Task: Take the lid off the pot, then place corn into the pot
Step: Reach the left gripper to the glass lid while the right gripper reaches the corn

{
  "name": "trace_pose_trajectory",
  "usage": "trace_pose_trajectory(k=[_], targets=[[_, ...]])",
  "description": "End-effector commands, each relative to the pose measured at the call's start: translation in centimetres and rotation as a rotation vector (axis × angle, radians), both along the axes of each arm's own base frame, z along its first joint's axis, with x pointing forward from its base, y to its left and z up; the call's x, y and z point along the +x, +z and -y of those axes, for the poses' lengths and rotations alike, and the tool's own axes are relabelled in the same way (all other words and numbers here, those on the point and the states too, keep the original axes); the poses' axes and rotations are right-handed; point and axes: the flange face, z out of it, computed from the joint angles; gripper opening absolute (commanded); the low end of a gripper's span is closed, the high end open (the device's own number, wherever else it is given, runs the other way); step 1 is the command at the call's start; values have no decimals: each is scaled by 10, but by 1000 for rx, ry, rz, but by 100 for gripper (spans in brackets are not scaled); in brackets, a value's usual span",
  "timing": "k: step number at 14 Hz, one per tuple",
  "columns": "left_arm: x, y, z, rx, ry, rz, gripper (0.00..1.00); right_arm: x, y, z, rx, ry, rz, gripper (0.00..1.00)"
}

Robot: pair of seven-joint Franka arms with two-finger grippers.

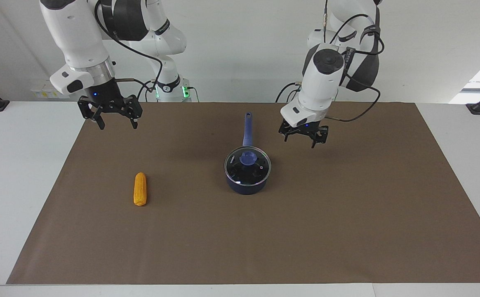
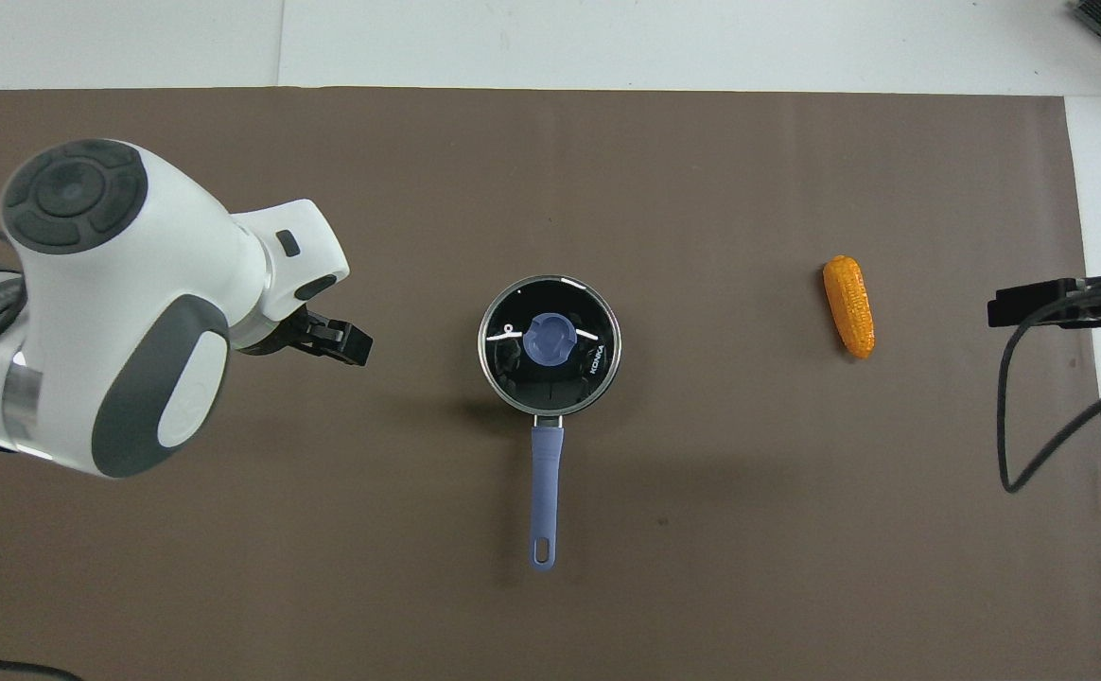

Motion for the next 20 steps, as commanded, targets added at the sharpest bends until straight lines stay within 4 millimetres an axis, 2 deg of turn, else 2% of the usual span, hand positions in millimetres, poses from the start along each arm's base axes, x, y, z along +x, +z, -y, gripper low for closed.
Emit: trace_pose_trajectory(k=[1,2,5,7,9,12,13,15,17,20], targets=[[-6,-2,55,3,57,26,100,7,-36,2,10,32,4,100],[-7,-6,68,8,84,31,100,13,-48,1,9,38,2,100],[2,-16,108,5,105,49,100,39,-108,0,4,40,-33,100],[6,-18,113,-1,110,55,100,58,-144,-10,2,62,2,100],[15,-33,122,-17,154,76,100,71,-174,-11,-7,124,23,100],[15,-48,128,-8,158,68,100,79,-207,-1,-14,160,11,100],[10,-56,142,-7,152,70,100,82,-222,1,-19,170,0,100],[11,-62,146,1,161,71,100,88,-258,1,-26,217,-1,100],[11,-62,146,3,172,71,100,84,-266,2,-31,260,-20,100],[4,-62,150,18,160,58,97,77,-273,15,-35,294,-43,100]])
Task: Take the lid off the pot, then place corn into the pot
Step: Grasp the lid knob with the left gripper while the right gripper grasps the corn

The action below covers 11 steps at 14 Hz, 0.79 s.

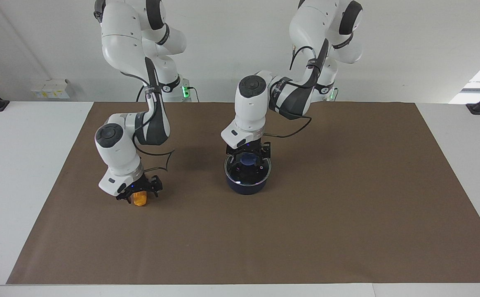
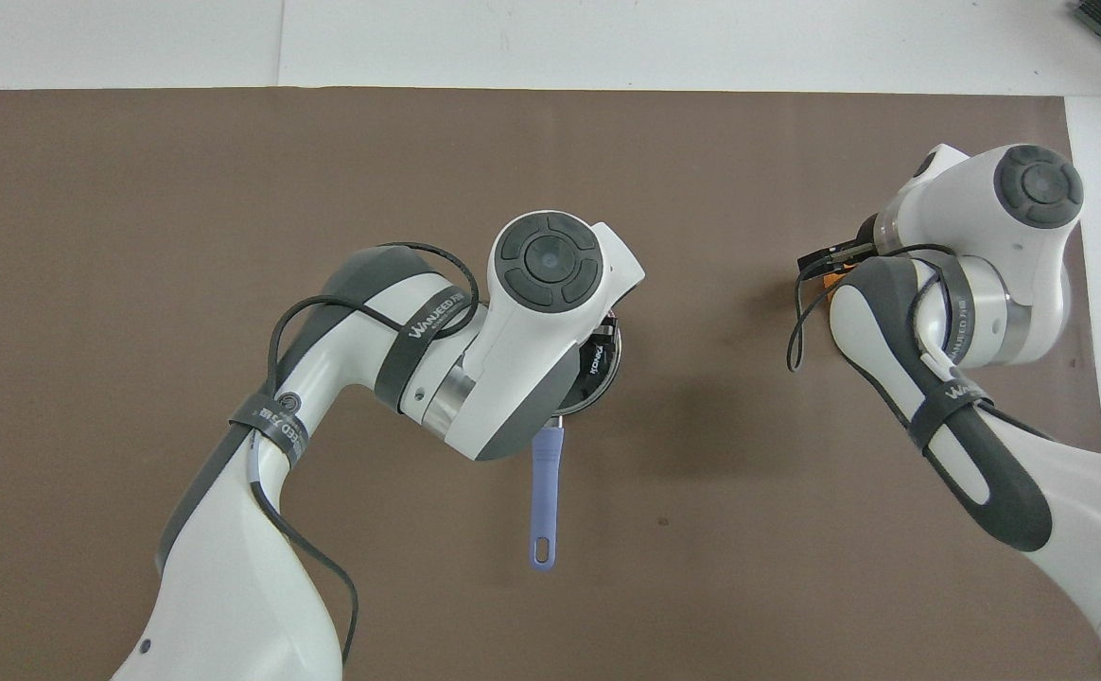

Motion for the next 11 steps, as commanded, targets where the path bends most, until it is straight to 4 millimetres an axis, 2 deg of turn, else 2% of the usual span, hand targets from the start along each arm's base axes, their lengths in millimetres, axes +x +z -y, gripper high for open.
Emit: trace_pose_trajectory(k=[1,4,5,8,9,11], targets=[[-2,4,8,25,0,15,83,-12,-4,16,-1,50,-14,100],[-5,4,7,37,-3,3,8,-24,-8,44,-2,77,-41,100],[-7,5,7,44,-5,-1,0,-27,-9,45,-1,77,-45,100],[-5,14,-2,59,7,-13,0,-21,-7,31,-2,85,-20,100],[-4,25,-7,54,13,-8,0,-20,-7,26,-2,92,-20,100],[-8,48,-14,48,19,-1,0,-20,-7,31,-3,93,-13,100]])
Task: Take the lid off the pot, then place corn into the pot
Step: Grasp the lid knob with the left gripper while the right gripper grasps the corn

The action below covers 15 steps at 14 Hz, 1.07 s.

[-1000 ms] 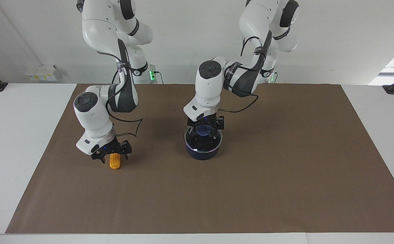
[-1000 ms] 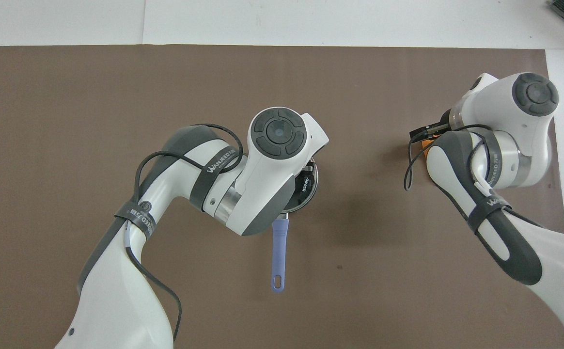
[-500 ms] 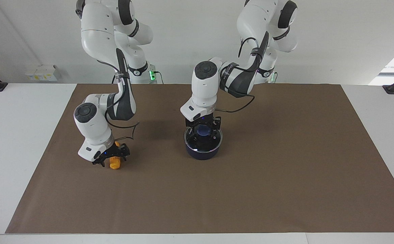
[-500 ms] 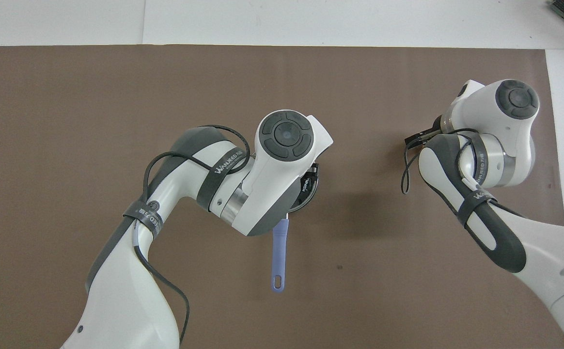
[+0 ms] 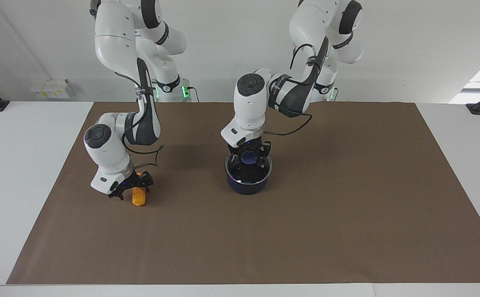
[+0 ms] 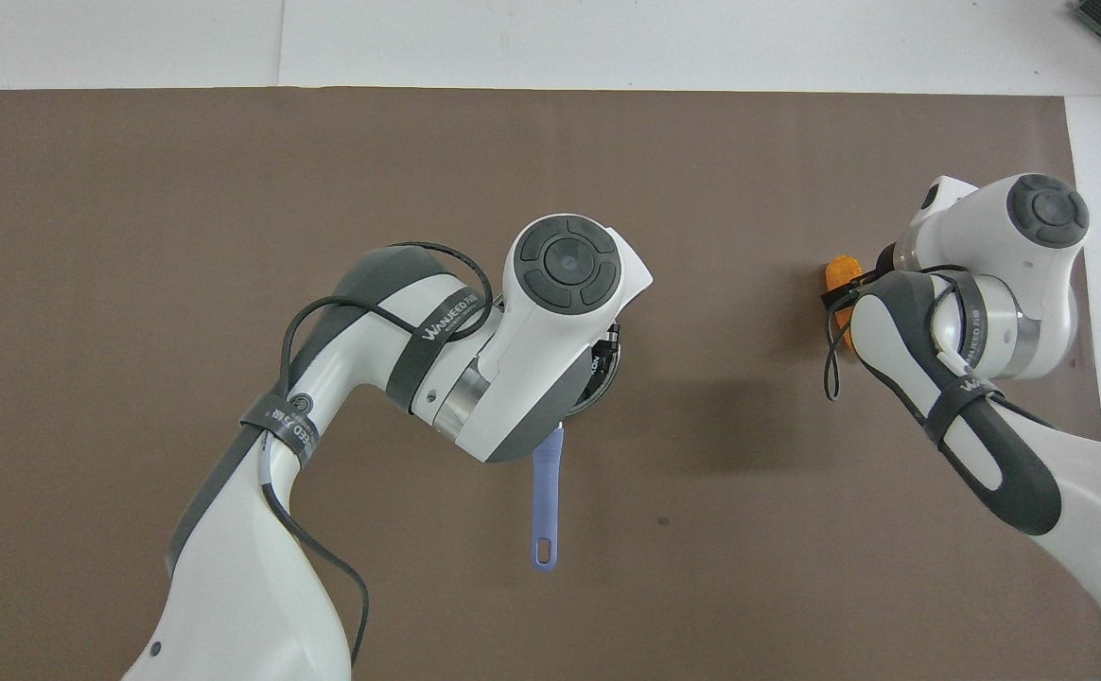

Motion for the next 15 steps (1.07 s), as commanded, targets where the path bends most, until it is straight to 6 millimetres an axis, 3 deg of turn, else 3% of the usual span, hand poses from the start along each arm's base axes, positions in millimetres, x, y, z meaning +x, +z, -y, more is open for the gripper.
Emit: trace_pose_trajectory(k=[1,2,3,4,7,9,12,15], targets=[[-7,42,-12,21,18,9,0,-3,5,3,2,11,32,100],[-3,51,-17,20,27,12,0,-3,4,-2,3,17,30,100],[-2,61,-23,20,34,17,0,-3,5,-4,3,20,32,87],[2,81,-35,5,49,42,0,-3,5,-4,3,20,29,68],[29,110,-91,-21,108,72,0,-4,4,-4,3,19,24,4],[43,119,-128,-24,114,75,0,-4,5,-4,7,-15,19,0],[62,112,-173,-13,143,59,0,-3,8,-4,11,-62,23,0],[76,99,-233,5,110,31,0,-3,48,-8,23,-167,47,0]])
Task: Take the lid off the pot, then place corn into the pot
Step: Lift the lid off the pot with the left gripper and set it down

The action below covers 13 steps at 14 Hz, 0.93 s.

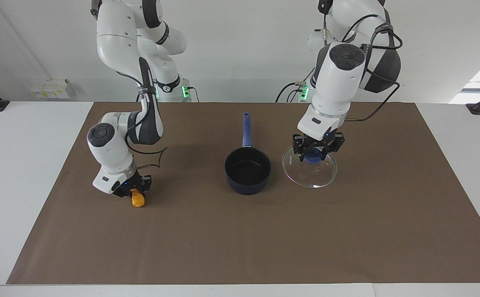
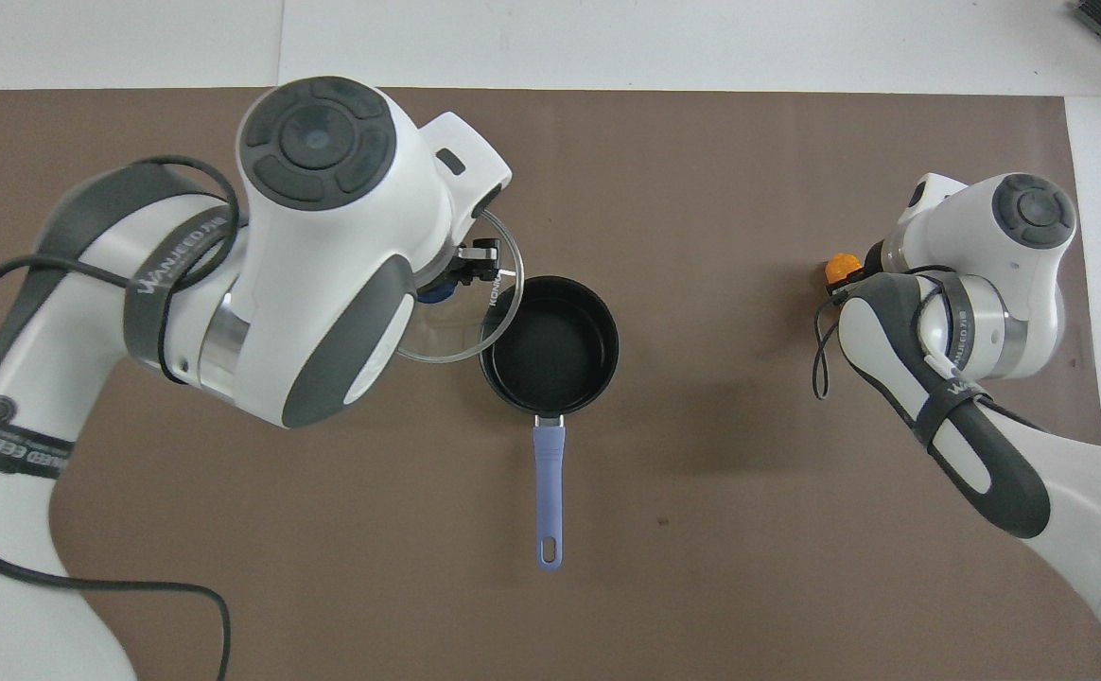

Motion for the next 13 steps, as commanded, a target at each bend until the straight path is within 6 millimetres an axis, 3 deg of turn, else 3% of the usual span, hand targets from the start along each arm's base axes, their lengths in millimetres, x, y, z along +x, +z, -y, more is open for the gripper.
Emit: trace_pose_trajectory(k=[1,3,5,8,11,13], targets=[[-6,-6,-51,19,-56,-29,0,-6,54,-14,18,-77,14,0],[-8,-17,-83,16,-25,-26,0,-14,91,-41,14,-88,-8,0],[-25,-36,-106,4,-15,-7,0,-19,121,-67,10,-120,-32,0],[-53,-60,-153,-3,-54,3,0,-27,156,-139,-10,-174,-57,0],[-79,-78,-201,-2,-93,-24,0,-45,165,-215,-6,-218,-61,0],[-94,-86,-243,-3,-144,-47,0,-55,167,-241,8,-204,-65,0]])
